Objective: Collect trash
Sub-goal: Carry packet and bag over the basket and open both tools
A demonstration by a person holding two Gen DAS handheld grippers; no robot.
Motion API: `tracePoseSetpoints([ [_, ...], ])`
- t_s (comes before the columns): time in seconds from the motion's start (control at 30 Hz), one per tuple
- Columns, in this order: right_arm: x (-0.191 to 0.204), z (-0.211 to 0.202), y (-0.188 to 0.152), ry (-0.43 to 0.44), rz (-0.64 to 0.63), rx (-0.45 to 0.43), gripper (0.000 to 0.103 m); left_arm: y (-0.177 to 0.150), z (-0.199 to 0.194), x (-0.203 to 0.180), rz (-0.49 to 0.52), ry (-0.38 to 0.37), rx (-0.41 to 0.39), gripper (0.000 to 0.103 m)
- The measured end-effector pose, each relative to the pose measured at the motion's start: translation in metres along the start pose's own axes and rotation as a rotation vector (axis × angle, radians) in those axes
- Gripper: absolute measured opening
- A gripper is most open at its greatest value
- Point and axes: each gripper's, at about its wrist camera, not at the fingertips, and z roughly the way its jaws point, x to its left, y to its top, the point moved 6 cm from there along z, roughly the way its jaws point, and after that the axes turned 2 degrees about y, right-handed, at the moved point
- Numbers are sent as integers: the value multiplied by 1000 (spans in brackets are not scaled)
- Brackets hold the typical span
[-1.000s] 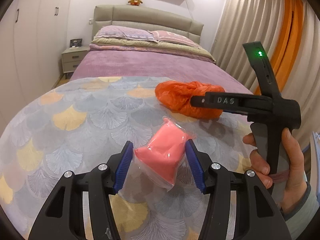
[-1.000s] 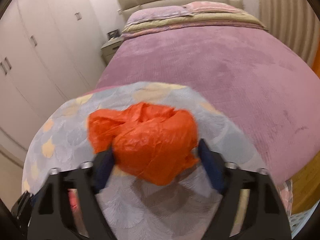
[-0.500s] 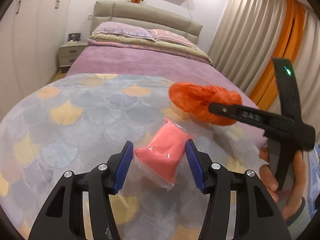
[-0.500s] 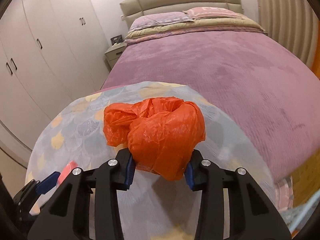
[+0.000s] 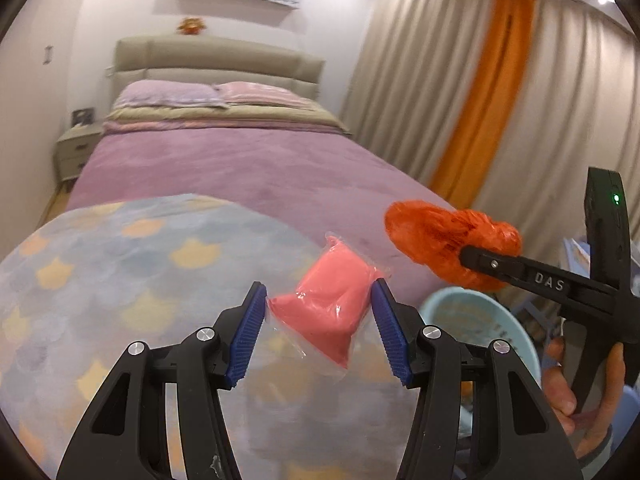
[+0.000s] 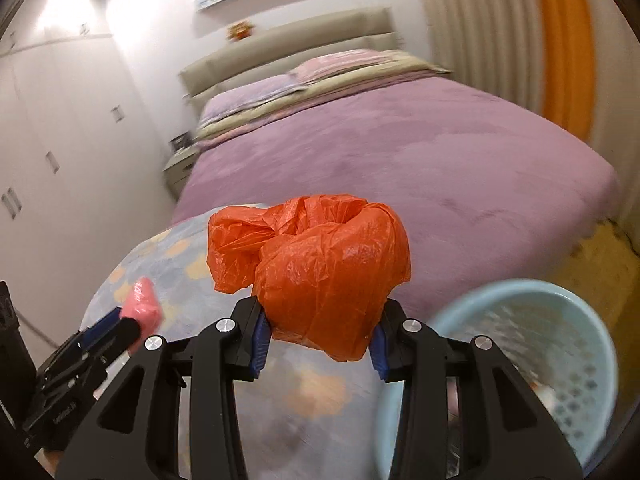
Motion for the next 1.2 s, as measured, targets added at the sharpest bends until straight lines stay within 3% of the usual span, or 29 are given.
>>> tracePoseSetpoints([
  [0.3, -94, -48, -29, -141, 153, 16, 37, -16, 26, -101, 112, -131, 66, 53],
  [0.63, -165, -57, -58, -200, 260, 83, 41, -41, 74, -152, 145, -215, 198, 54],
  [0.7, -174, -58, -63, -200, 273, 90, 45, -43, 78, -158, 150, -220, 206, 57],
  [0.8, -181, -59, -68, -199, 285, 86, 59, -45, 79, -163, 152, -217, 202, 71],
  [1.0, -182, -72, -75, -187, 292, 58, 59, -43, 62, -164, 156, -206, 171, 75],
  [1.2, -160, -95, -78, -167, 246, 10, 59, -37, 21, -159, 189, -159, 78, 83],
])
